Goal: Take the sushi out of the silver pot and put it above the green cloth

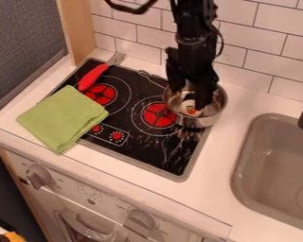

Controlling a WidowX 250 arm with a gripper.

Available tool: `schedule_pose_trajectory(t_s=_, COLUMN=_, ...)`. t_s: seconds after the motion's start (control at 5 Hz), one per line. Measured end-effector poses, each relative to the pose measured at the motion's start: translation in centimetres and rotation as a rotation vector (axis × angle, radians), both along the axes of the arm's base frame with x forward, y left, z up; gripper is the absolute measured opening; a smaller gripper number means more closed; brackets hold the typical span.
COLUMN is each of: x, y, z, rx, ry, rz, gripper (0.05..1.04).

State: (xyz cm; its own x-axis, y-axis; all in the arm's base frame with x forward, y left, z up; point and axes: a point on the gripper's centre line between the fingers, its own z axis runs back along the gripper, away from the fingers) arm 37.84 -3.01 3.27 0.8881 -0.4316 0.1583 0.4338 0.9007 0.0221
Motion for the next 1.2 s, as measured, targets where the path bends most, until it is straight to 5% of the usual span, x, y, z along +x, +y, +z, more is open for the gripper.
schedule_pose_trajectory(t_s=0.2, x=0.1, y=-0.1, z=-1.3, rx=-0.002, ry=0.030, rz=-0.007, gripper=0.940)
schedule_pose_trajectory(t_s=0.4, x=0.0, y=-0.4, z=-1.6, rx=-0.024, ry=0.010, rz=0.006, gripper=0.663)
schedule_pose_trajectory(t_s=0.6, x=-0.5, y=-0.3, z=-0.6, rx=-0.035, ry=-0.015, rz=0.005, gripper=0.535)
schedule_pose_trajectory(t_s=0.8, x=-0.3, y=1.4, z=5.3, rx=-0.076, ry=-0.150, rz=0.013, gripper=0.512)
schedule_pose_trajectory(t_s=1.0, x=-1.2, y=5.9, z=9.8, rx=-0.083, ry=-0.222, rz=0.119, gripper=0.512)
schedule_pose_trajectory(t_s=1.2, x=-2.7, y=9.7, z=7.3, rx=-0.042, ry=-0.105, rz=0.184, gripper=0.512)
